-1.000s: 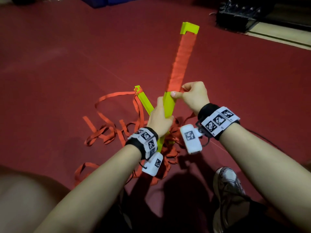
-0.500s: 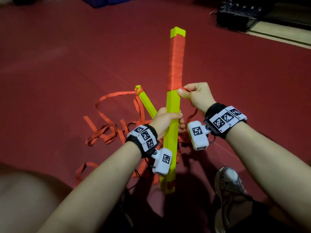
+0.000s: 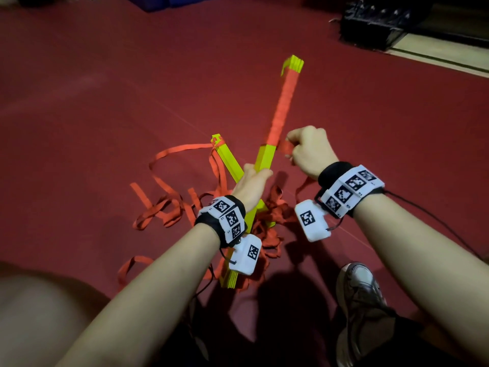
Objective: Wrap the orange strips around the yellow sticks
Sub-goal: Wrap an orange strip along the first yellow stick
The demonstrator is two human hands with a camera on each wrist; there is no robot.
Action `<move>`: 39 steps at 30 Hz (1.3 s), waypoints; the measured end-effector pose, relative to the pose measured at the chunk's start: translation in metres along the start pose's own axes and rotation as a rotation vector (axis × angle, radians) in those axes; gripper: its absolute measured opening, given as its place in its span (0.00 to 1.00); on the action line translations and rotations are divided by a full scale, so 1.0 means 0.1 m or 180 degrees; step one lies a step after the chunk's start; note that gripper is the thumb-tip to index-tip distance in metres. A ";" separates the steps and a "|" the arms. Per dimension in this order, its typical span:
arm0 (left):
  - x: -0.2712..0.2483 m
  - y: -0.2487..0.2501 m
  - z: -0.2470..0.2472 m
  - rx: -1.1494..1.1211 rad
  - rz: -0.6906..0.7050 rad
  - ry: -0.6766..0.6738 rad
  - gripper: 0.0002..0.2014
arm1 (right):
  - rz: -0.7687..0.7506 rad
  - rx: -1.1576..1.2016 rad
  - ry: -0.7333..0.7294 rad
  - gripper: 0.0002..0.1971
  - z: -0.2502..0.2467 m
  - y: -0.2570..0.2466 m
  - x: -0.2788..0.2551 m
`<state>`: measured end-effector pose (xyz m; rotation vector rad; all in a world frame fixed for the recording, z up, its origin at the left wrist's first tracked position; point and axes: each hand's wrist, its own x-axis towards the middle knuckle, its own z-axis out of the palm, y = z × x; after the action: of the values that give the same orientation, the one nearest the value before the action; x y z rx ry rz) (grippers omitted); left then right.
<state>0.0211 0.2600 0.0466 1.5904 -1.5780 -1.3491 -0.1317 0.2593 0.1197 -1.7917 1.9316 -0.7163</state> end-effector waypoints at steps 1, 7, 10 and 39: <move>-0.01 0.00 0.02 -0.0014 0.0030 -0.0091 0.24 | -0.0069 -0.0080 -0.0062 0.06 0.05 -0.02 -0.03; -0.04 -0.02 0.01 0.0527 0.0433 0.0416 0.19 | -0.0037 0.0059 0.0137 0.24 0.15 -0.09 -0.10; -0.16 0.05 0.05 0.1304 0.0699 0.0834 0.24 | 0.0167 -0.0104 0.0313 0.31 0.15 -0.15 -0.14; -0.19 0.03 0.00 -0.1062 0.0184 -0.0308 0.18 | 0.0314 0.2375 -0.0260 0.20 -0.20 0.08 0.06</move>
<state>0.0226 0.2771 0.0545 1.2864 -1.3546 -1.5823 -0.1510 0.2553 0.1303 -1.2274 1.4076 -1.1192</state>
